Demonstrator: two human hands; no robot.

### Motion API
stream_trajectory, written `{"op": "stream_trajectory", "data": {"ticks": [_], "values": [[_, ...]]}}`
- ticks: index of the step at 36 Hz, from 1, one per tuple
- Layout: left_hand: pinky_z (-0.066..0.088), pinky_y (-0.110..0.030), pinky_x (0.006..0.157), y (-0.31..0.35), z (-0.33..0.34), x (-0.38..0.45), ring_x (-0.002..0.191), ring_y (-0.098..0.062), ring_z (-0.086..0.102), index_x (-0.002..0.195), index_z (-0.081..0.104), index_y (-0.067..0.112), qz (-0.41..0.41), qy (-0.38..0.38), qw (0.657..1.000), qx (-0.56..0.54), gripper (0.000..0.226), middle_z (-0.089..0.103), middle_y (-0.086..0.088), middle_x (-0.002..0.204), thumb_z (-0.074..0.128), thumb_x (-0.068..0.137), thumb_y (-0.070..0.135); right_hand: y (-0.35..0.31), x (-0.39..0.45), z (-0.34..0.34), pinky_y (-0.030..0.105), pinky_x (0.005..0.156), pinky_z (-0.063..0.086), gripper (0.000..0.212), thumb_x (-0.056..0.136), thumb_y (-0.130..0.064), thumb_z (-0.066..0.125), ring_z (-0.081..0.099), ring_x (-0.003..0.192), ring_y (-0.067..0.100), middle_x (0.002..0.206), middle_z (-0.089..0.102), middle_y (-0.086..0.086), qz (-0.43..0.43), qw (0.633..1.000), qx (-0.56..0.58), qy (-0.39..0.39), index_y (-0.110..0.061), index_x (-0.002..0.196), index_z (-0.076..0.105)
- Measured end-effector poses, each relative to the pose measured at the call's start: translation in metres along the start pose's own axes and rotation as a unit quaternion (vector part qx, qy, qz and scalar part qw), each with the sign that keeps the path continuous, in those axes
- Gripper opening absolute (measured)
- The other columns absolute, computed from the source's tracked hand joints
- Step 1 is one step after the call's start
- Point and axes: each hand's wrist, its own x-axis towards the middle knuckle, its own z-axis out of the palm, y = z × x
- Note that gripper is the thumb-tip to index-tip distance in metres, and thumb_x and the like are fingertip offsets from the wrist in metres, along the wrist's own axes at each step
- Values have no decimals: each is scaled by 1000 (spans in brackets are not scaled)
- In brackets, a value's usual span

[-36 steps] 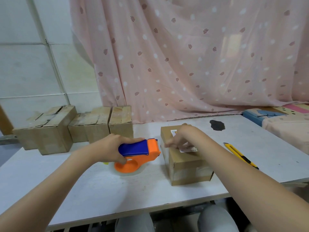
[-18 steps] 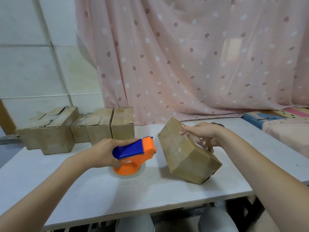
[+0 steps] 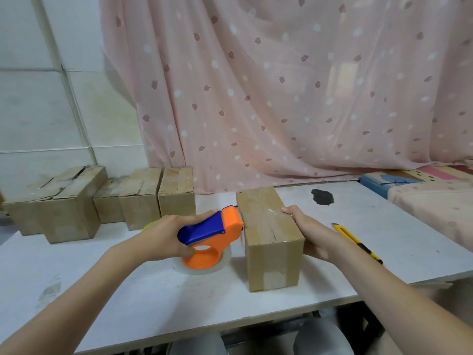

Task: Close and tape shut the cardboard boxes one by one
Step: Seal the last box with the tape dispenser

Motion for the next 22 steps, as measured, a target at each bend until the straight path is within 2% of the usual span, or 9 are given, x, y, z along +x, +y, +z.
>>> {"op": "stream_trajectory", "data": {"ticks": [4, 7, 9, 11, 14, 15, 17, 18, 22], "values": [[54, -37, 65, 4, 0, 5, 82, -21, 62, 116, 9, 91, -1, -7, 1000, -7, 101, 64, 10, 104, 77, 77, 26, 4, -6, 2, 33, 77, 50, 49, 99, -53, 40, 61, 86, 25, 97, 68, 11, 1, 1000, -11, -5, -16, 109, 71], [52, -36, 66, 4, 2, 4, 82, -20, 61, 116, 9, 91, -2, -4, 1000, -9, 101, 65, 7, 102, 76, 76, 27, -10, -9, 5, 34, 74, 39, 34, 94, -45, 46, 48, 81, 22, 91, 53, 8, -61, 983, -156, 74, -18, 99, 64], [52, -36, 67, 2, 3, 4, 81, -20, 60, 118, 10, 90, -3, -2, 1000, -14, 100, 66, 6, 100, 76, 76, 28, -22, -13, 9, 33, 79, 40, 32, 99, -30, 42, 51, 90, 24, 100, 57, 3, -172, 918, -322, 152, -18, 119, 65], [50, -32, 65, 1, 3, 5, 80, -20, 60, 118, 11, 90, -1, -2, 1000, -20, 100, 66, 6, 99, 76, 76, 27, -36, -29, 26, 33, 79, 41, 39, 104, -27, 36, 56, 100, 29, 106, 67, 6, -255, 837, -454, 169, -22, 137, 57], [46, -25, 62, 2, 2, 5, 79, -18, 60, 116, 12, 90, 3, -3, 1000, -16, 99, 65, 7, 100, 76, 77, 26, -37, -40, 53, 34, 72, 41, 34, 106, -37, 33, 55, 98, 31, 88, 60, 3, -247, 793, -549, 97, -15, 110, 59], [45, -24, 60, 3, 1, 5, 76, -17, 59, 116, 13, 90, 4, -3, 1000, -14, 98, 65, 7, 99, 76, 77, 26, -33, -39, 57, 36, 80, 43, 37, 106, -42, 32, 54, 110, 33, 100, 60, 4, -233, 777, -579, 83, -15, 110, 57], [43, -22, 57, 7, -1, 5, 69, -12, 54, 116, 15, 88, 4, -5, 1000, -12, 95, 64, 8, 95, 76, 78, 25, -27, -36, 60, 39, 104, 39, 45, 105, -46, 30, 37, 139, 27, 138, 52, 4, -220, 746, -623, 86, -16, 131, 51], [42, -21, 57, 8, -2, 5, 68, -11, 53, 118, 15, 86, 3, -7, 1000, -8, 94, 63, 9, 94, 76, 79, 25, -25, -36, 59, 40, 108, 37, 49, 105, -48, 29, 30, 145, 25, 148, 45, 3, -218, 743, -626, 96, -17, 138, 47], [43, -22, 59, 9, 0, 4, 75, -15, 57, 117, 12, 88, 1, -8, 1000, 1, 96, 63, 11, 97, 77, 78, 28, -17, -34, 56, 43, 103, 41, 52, 104, -52, 26, 26, 148, 24, 156, 38, -1, -226, 736, -625, 130, -24, 146, 39]]}}
